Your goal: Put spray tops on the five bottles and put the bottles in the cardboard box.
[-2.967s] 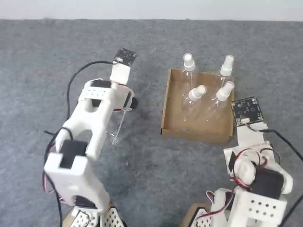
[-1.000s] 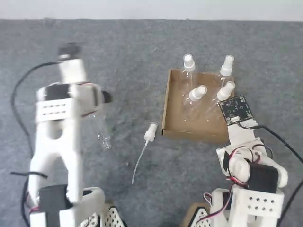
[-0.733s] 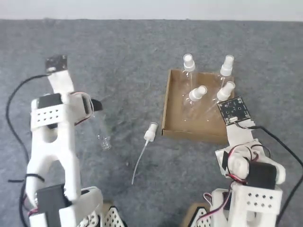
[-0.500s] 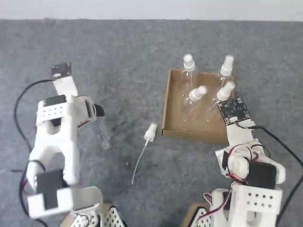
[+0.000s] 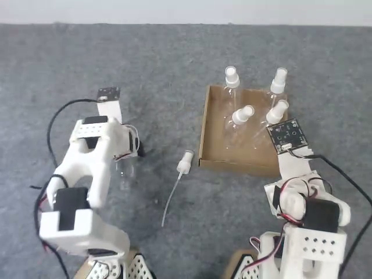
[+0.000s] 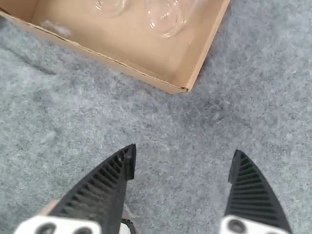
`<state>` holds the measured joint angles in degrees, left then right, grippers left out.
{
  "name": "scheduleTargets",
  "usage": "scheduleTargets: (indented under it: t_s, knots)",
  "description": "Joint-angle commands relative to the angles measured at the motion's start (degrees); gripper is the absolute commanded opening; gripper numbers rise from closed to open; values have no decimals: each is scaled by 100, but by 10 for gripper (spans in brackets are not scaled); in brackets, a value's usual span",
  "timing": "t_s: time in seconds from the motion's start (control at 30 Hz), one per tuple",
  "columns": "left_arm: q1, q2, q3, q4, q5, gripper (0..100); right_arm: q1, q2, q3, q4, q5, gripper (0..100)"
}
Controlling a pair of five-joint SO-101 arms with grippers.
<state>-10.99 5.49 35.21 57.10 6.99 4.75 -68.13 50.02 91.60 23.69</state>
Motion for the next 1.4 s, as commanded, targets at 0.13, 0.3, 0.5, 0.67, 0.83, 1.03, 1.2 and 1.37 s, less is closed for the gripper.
scheduleTargets:
  t_s: [0.13, 0.3, 0.5, 0.67, 0.83, 1.03, 1.2, 1.37]
  knots:
    - [114, -1495, -84, 642, -642, 36, 1121, -4, -448, -66, 782, 257]
    - [958, -2655, -198, 1503, -897, 35, 1912, 171, -914, -75, 1029, 256]
    - [3015, -3578, -523, 2330, -914, 35, 2387, 1455, -1802, -84, 1055, 256]
    - [4387, -3376, -910, 2365, -1275, 35, 3116, 2492, -2945, -303, 1125, 256]
    - [5618, -2321, -1719, 2365, -1310, 35, 3653, 3336, -3807, -312, 1591, 258]
    - [6312, -281, -3231, 1978, -1275, 35, 4066, 4145, -4536, -321, 1644, 258]
    - [6699, 1134, -4708, 1873, -976, 35, 4356, 4673, -4967, -699, 1644, 257]
    - [7007, 2259, -6088, 1890, -774, 36, 4523, 4971, -5152, -760, 1785, 258]
